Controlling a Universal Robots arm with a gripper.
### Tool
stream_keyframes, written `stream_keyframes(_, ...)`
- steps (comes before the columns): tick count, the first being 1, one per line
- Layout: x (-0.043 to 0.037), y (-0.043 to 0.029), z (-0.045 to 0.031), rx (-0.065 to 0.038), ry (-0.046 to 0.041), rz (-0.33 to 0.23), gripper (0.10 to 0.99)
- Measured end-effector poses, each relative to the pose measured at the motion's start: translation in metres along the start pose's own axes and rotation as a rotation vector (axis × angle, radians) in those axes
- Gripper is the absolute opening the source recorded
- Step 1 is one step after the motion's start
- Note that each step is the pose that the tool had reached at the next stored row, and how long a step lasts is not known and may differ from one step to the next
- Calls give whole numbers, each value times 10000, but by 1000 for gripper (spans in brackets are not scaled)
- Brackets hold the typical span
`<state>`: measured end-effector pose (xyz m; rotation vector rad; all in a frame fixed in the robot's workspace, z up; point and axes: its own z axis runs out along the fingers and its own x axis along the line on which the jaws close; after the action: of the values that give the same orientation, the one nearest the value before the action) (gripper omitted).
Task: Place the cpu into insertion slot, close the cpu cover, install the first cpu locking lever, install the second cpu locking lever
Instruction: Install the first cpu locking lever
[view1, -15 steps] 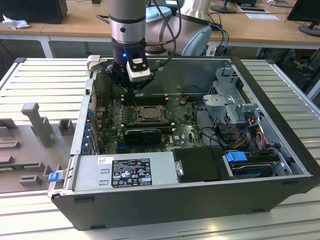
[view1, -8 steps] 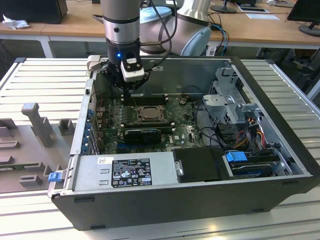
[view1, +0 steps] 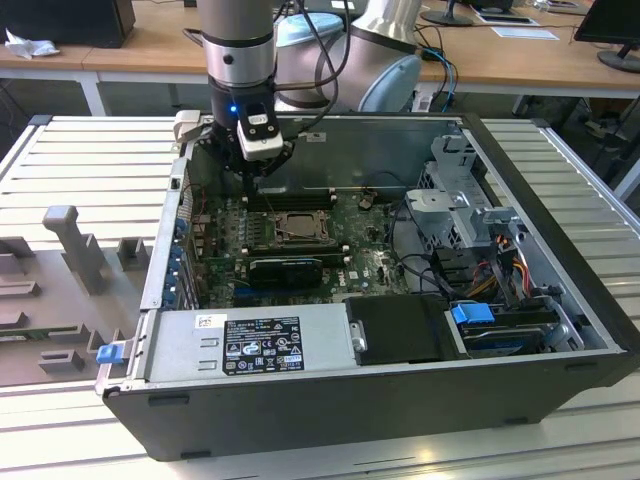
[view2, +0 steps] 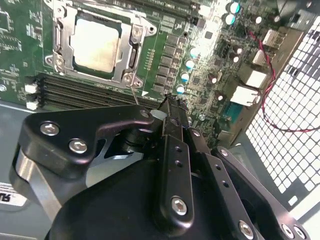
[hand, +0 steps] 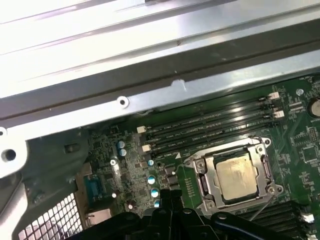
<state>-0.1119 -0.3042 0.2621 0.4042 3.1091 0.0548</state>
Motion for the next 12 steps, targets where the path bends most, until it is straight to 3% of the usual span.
stream_keyframes(12, 50, 189, 69, 13, 36, -138, 106)
